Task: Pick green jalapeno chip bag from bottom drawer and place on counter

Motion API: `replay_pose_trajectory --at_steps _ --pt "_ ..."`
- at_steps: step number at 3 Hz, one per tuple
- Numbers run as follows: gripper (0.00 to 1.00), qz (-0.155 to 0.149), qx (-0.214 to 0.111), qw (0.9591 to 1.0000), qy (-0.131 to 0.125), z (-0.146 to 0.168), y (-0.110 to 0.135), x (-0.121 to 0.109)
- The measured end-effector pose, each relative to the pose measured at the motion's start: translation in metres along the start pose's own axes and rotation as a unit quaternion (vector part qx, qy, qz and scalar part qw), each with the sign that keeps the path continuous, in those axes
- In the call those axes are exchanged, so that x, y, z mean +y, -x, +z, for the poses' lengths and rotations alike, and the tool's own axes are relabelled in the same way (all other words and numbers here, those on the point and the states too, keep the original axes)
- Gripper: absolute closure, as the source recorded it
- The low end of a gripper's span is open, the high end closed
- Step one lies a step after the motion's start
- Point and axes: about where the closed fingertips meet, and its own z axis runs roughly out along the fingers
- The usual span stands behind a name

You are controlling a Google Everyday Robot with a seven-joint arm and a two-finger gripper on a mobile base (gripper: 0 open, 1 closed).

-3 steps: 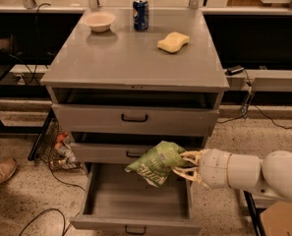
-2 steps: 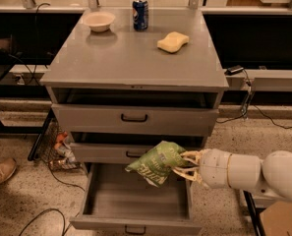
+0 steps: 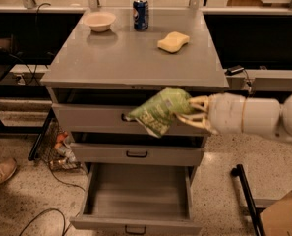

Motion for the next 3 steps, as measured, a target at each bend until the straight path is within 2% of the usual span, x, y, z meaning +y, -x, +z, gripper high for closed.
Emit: replay_pose_trajectory --at_steps 1,2,3 --pt "1.00 -0.006 -0.017 0.9997 -0.014 0.009 0.017 -0.064" --pt "1.00 0.022 -0.031 0.9983 -0.044 0.031 0.007 -0.124" --pt "1.00 0.055 -0.056 0.9945 -0.069 0.055 -0.005 -0.171"
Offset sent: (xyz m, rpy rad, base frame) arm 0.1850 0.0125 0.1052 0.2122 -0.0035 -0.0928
